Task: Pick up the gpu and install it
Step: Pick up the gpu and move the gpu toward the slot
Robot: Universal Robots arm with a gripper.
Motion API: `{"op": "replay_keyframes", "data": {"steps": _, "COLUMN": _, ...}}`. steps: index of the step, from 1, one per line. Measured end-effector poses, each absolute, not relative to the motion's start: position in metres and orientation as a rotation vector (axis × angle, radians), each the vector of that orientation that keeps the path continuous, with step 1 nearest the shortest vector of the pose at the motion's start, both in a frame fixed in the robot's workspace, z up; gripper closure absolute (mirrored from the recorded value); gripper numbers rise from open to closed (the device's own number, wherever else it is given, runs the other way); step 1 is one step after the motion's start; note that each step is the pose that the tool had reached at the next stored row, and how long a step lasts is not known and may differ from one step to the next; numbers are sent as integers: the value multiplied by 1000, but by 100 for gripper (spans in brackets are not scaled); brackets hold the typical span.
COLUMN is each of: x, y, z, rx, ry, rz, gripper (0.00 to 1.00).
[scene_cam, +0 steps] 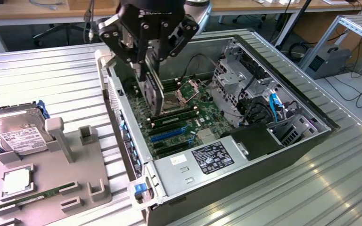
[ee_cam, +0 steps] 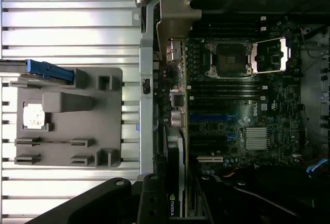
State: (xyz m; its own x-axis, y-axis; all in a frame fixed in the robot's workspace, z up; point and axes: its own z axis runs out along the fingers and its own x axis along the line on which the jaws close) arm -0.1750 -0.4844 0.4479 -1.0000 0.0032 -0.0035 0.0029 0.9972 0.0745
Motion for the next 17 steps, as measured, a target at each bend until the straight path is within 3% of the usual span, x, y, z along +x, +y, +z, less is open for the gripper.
{"op": "replay_keyframes", "data": {"steps": 17, "x": -50, "y": -483, "z": 448, "rx": 5, "ry": 3136, "rz": 117, "gripper": 73}}
